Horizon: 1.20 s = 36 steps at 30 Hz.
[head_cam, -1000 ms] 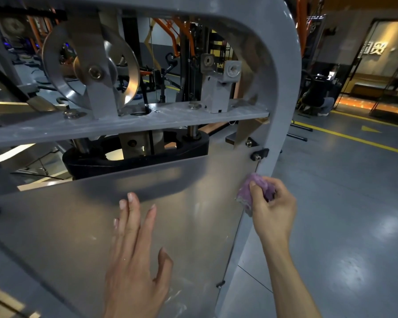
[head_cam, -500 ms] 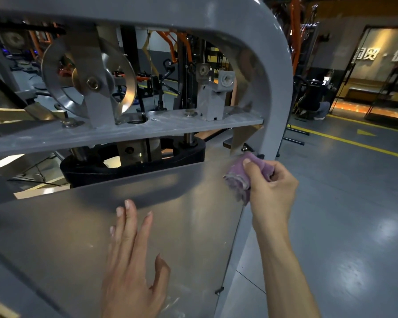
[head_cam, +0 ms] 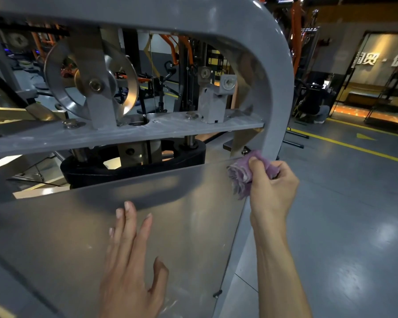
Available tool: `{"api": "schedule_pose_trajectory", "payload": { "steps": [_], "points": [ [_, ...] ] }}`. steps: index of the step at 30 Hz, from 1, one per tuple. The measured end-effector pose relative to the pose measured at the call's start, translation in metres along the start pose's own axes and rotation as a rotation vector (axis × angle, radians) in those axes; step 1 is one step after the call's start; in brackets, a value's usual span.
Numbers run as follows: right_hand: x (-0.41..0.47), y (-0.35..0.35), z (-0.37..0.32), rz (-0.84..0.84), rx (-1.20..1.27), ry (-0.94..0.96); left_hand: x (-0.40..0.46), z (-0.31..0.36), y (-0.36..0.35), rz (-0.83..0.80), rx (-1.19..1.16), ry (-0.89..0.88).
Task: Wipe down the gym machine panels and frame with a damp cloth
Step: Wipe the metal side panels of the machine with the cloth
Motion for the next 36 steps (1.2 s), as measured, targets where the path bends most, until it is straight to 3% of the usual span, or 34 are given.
{"api": "schedule_pose_trajectory", "payload": {
  "steps": [3,5,11,15,20,25,30,36],
  "points": [
    [-0.026,-0.012,0.019,-0.182,-0.083,-0.089,0.0,0.0,-0.001,0.006,-0.001,0.0],
    [-0.033,-0.004,0.026,-0.214,-0.12,-0.1,0.0,-0.001,-0.001,-0.001,-0.001,-0.001],
    [0.012,0.044,-0.006,0.026,-0.076,0.096,0.0,-0.001,0.0,-0.009,0.005,-0.012],
    [0.03,0.028,-0.018,-0.054,-0.37,0.225,0.0,0.0,-0.001,0.001,0.004,-0.02],
    [0.019,0.028,-0.004,-0.053,-0.504,0.256,0.0,-0.002,-0.002,0.014,0.002,-0.014],
    [0.011,0.024,-0.016,-0.04,-0.521,0.34,-0.001,-0.003,-0.002,0.026,0.003,-0.02],
    [-0.001,0.027,-0.004,0.001,-0.419,0.267,-0.001,-0.003,-0.001,0.033,0.007,-0.027],
    [0.0,0.026,-0.015,0.044,-0.374,0.306,-0.001,-0.003,-0.001,0.032,0.011,-0.041]
  ]
}}
Point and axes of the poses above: each hand's wrist, its own x-axis towards the middle knuckle, its own y-axis out of the back of the hand, z = x × y, the point moved 9 cm from there along x, towards the middle knuckle, and after that the axes turned 4 degrees about -y, right-handed, at the moved point
